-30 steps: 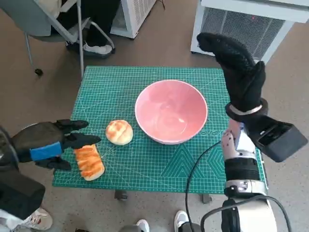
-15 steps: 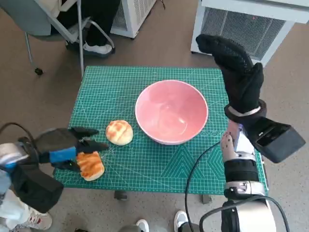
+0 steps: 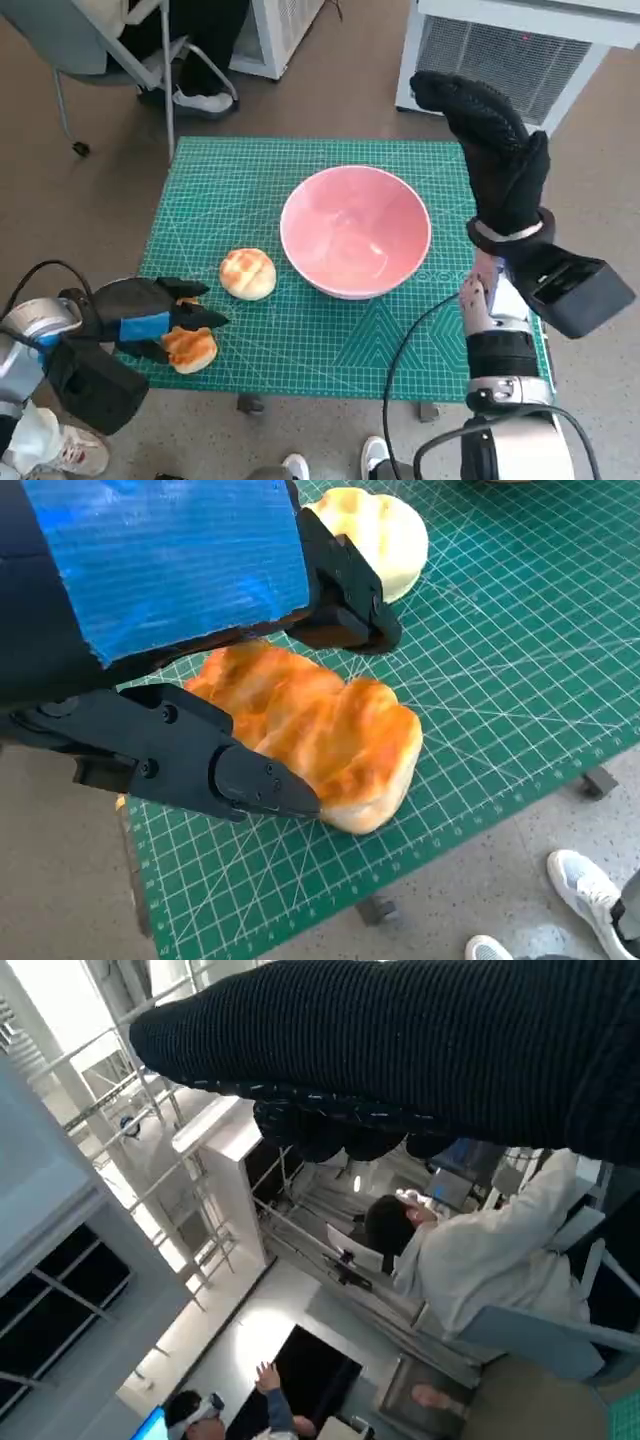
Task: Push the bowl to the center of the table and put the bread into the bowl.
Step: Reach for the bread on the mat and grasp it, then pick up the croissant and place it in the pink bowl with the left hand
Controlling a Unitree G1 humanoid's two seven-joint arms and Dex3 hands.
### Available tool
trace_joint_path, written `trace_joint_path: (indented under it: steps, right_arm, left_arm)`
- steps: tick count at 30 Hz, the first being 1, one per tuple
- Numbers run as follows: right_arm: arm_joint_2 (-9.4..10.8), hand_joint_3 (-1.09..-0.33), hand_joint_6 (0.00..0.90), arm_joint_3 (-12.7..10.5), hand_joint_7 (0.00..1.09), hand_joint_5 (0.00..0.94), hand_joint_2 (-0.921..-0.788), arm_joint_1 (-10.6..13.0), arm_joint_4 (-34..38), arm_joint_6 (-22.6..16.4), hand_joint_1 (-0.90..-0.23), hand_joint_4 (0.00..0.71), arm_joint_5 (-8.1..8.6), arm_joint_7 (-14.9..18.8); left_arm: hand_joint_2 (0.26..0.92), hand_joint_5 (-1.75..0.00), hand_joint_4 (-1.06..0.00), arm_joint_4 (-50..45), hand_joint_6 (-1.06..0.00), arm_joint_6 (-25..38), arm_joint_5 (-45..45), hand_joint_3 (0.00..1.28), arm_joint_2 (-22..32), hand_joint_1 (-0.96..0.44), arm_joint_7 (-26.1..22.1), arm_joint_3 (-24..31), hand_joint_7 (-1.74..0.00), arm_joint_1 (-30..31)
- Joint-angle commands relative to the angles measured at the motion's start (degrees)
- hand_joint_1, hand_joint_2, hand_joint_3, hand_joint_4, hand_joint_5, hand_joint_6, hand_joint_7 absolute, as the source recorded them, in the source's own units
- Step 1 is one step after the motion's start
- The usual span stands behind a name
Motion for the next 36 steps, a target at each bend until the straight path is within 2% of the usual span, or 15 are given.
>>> trace_joint_path:
  steps: [1, 2, 3, 5, 7, 9, 14, 23, 25, 29, 31, 33, 36]
  right_arm:
    - [-0.12, -0.787, -0.001, 0.33, 0.62, 0.005, -0.921, 1.62, 0.15, 0.24, -0.580, 0.265, -1.15, -0.62]
    - [-0.13, -0.787, -0.001, 0.30, 0.62, 0.005, -0.921, 1.60, 0.37, 0.15, -0.580, 0.265, -1.17, -0.64]
    - [-0.12, -0.787, -0.001, 0.25, 0.62, 0.005, -0.921, 1.55, 0.60, 0.05, -0.580, 0.265, -1.24, -0.68]
    - [-0.10, -0.787, -0.001, 0.16, 0.62, 0.005, -0.921, 1.49, 0.84, -0.05, -0.576, 0.265, -1.37, -0.74]
    - [-0.04, -0.789, -0.001, 0.16, 0.62, 0.005, -0.921, 1.50, 0.82, -0.05, -0.574, 0.265, -1.51, -0.88]
    - [-0.01, -0.793, -0.001, 0.17, 0.62, 0.004, -0.921, 1.53, 0.79, -0.09, -0.569, 0.264, -1.63, -0.99]
    - [0.06, -0.797, -0.001, 0.18, 0.62, 0.004, -0.921, 1.66, 0.86, -0.22, -0.568, 0.264, -1.69, -0.99]
    - [0.23, -0.796, -0.001, 0.16, 0.61, 0.004, -0.921, 1.73, 1.13, -0.37, -0.572, 0.265, -1.79, -1.18]
    - [0.19, -0.796, -0.001, 0.16, 0.61, 0.004, -0.921, 1.83, 0.90, -0.25, -0.574, 0.264, -1.68, -1.11]
    - [0.02, -0.798, -0.001, 0.12, 0.61, 0.003, -0.921, 1.97, 0.43, 0.02, -0.575, 0.263, -1.49, -1.03]
    - [-0.11, -0.799, -0.001, 0.05, 0.61, 0.003, -0.921, 1.97, 0.28, 0.17, -0.576, 0.263, -1.34, -0.96]
    - [-0.24, -0.800, -0.001, -0.03, 0.61, 0.002, -0.921, 1.92, 0.25, 0.28, -0.576, 0.262, -1.25, -0.92]
    - [-0.36, -0.802, -0.001, -0.07, 0.61, 0.002, -0.921, 1.90, 0.06, 0.40, -0.576, 0.261, -1.30, -1.02]
  left_arm:
    - [0.920, -0.29, -0.73, 1.14, -0.57, 0.56, 0.62, 0.13, -0.16, -0.18, -1.53, -2.01, -1.04, 1.24]
    - [0.920, -0.62, -0.65, 1.15, -0.57, 0.75, 0.37, 0.14, -0.13, -0.11, -1.74, -2.09, -1.14, 1.28]
    - [0.920, -0.84, -0.63, 1.04, -0.59, 1.14, -0.10, 0.13, -0.07, -0.07, -2.09, -2.06, -1.17, 1.36]
    - [0.920, -1.08, -0.63, 0.86, -0.64, 1.64, -0.65, 0.10, 0.04, -0.04, -2.45, -2.04, -1.09, 1.45]
    - [0.918, -1.23, -0.61, 0.37, -0.68, 2.22, -1.54, 0.10, 0.40, -0.02, -2.67, -1.63, -1.01, 1.61]
    - [0.917, -1.23, -0.62, -0.24, -0.65, 2.69, -2.13, 0.10, 0.77, -0.01, -2.71, -1.17, -1.12, 1.75]
    - [0.920, -1.26, -0.59, -1.44, -0.61, 3.85, -2.85, 0.12, 1.22, 0.00, -2.43, -0.09, -1.21, 1.64]
    - [0.917, -1.27, -0.58, -3.75, -0.60, 4.37, -4.35, 0.13, 1.46, 0.00, -1.12, 3.00, -1.23, -1.02]
    - [0.909, -1.41, -0.54, -5.21, -0.71, 5.11, -5.71, 0.13, 1.53, 0.00, -1.44, 4.26, -0.99, -1.99]
    - [0.914, -1.47, -0.53, -9.27, -0.75, 7.79, -9.50, 0.11, 1.49, 0.00, -2.53, 6.85, -0.89, -4.55]
    - [0.917, -1.42, -0.55, -11.40, -0.73, 9.28, -11.79, 0.10, 1.15, 0.00, -2.90, 8.14, -0.94, -6.34]
    - [0.919, -1.28, -0.58, -12.90, -0.69, 10.53, -13.66, 0.09, 0.53, 0.00, -2.97, 9.11, -1.09, -8.25]
    - [0.920, -1.16, -0.61, -14.16, -0.67, 12.22, -16.01, 0.09, -1.00, 0.00, -2.53, 10.08, -1.21, -11.79]
